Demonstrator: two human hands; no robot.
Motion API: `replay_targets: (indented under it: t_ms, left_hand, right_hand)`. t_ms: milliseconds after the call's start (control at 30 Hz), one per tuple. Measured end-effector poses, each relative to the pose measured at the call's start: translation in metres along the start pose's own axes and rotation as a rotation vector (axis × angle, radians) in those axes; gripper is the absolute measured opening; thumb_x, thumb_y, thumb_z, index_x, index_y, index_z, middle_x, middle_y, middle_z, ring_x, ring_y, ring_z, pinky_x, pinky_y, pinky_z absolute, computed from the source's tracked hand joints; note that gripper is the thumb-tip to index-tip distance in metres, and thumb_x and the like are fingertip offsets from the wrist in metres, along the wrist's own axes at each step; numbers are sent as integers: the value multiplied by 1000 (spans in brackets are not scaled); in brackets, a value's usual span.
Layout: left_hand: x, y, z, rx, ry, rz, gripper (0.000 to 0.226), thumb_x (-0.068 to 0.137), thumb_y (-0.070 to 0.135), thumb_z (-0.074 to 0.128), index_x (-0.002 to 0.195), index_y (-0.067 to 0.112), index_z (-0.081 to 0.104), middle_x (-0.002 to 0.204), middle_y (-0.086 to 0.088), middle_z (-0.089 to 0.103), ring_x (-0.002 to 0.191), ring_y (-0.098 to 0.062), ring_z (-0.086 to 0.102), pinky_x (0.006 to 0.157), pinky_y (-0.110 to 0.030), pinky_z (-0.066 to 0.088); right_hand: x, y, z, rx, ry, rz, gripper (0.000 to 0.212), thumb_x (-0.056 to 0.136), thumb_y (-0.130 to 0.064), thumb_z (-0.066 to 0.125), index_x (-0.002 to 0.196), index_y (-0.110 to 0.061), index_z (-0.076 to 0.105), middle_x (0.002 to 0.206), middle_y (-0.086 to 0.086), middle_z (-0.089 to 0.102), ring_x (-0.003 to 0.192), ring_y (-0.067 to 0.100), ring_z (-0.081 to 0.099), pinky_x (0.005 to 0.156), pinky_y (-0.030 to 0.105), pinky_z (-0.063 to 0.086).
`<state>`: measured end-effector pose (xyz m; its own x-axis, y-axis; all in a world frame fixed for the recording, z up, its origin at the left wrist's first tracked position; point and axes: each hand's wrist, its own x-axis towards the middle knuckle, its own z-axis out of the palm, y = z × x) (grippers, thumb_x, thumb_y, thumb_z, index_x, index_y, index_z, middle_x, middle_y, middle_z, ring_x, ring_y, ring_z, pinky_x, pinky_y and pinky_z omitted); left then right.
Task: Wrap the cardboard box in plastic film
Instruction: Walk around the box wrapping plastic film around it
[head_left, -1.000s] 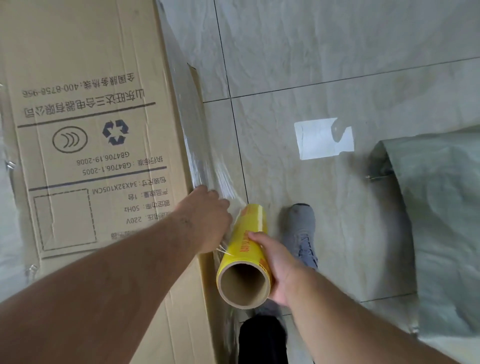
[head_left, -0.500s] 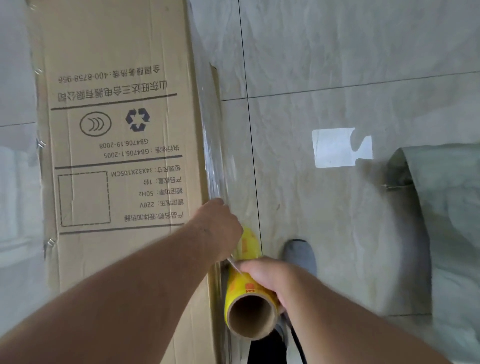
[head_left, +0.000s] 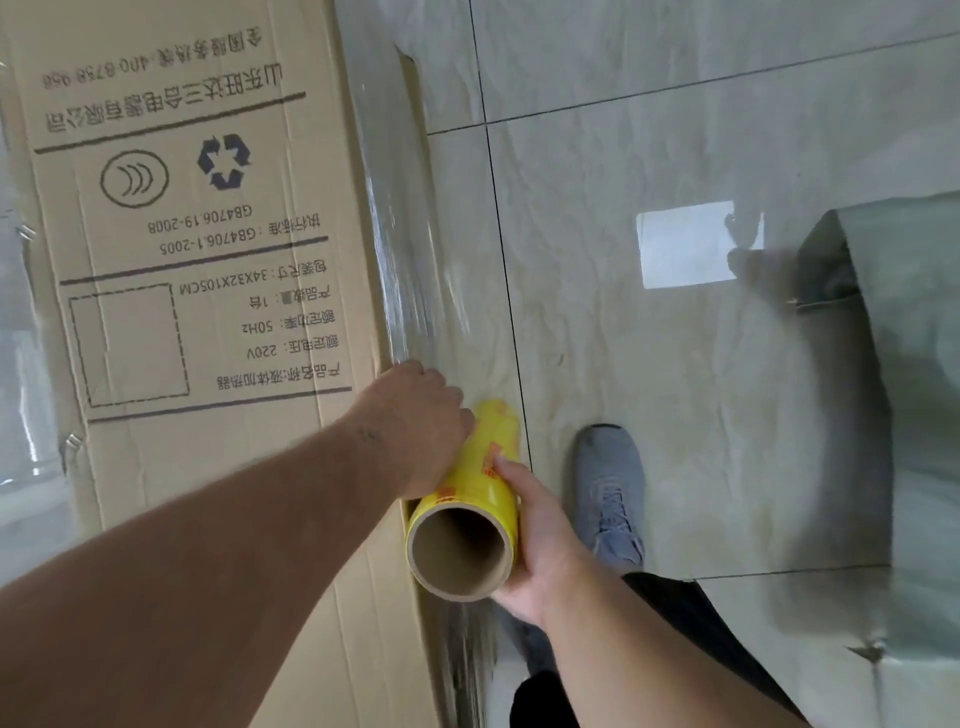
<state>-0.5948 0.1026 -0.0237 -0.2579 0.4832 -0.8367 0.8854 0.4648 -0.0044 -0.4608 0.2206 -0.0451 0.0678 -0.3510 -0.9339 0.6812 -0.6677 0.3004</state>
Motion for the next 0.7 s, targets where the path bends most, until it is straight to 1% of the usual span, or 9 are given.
replay_targets:
  t_ms: [133,167,233,267,333,433,567,600,700]
  left_hand:
    - [6,14,8,41,-26,84,45,101,36,44,143,29,59,159,-3,45,149,-25,38,125,-56,16]
    - [7,18,10,33,-41,93,44,100,33,44,140,29,60,155,-2,50,146,-24,42,126,-56,12]
    - [8,22,10,-16,-55,93,39,98,31,45,132,28,63,141,2,63,135,-21,54,126,-53,17]
    - [7,22,10,-42,-55,98,37,97,31,47,129,28,64,137,4,65,131,-20,58,123,-50,22]
    - [0,24,-2,-70,-46,108,31,96,31,49,123,28,65,130,5,68,127,-19,61,119,-46,31]
    - [-2,32,-13,-86,-51,111,25,96,30,51,116,28,67,125,5,69,121,-19,63,114,-45,35]
    - [-4,44,-12,-49,-88,69,29,97,34,50,120,29,67,127,2,69,120,-20,61,109,-46,37]
    - [-5,46,-10,-36,-101,64,28,97,34,51,119,29,68,125,2,69,117,-20,62,108,-45,38]
    - [-9,46,-2,38,-171,49,31,97,37,53,122,28,68,125,0,68,117,-22,61,104,-43,40]
  right_hand:
    - [-5,-4,-3,-97,76,-35,50,97,-47,76,130,-8,76,103,22,84,80,34,81,83,46,63]
    - [-7,-8,-4,-153,102,-40,51,97,-48,77,130,-9,76,101,21,84,76,33,81,78,44,64]
    - [-12,-17,-7,-269,141,-57,55,94,-49,80,134,-11,73,106,23,84,77,33,82,72,42,66]
    - [-13,-20,-9,-337,168,-83,58,91,-49,83,136,-14,69,111,23,83,81,34,82,73,44,66]
    - [-23,-27,-15,-585,284,-200,75,82,-53,86,145,-22,57,123,17,78,98,36,79,88,49,65]
    - [-25,-27,-31,-1102,362,-220,134,47,-69,79,166,-31,31,145,9,62,121,36,67,106,49,56]
    - [-22,-27,-33,-1161,385,-80,114,45,-80,81,144,-25,63,134,12,70,113,37,72,109,54,58]
    - [-15,-24,-32,-1192,346,-57,118,42,-85,79,144,-25,66,137,12,71,117,37,72,111,54,56]
    - [6,-3,-19,-1224,311,-16,143,35,-97,65,159,-26,50,151,13,63,129,38,67,114,55,55]
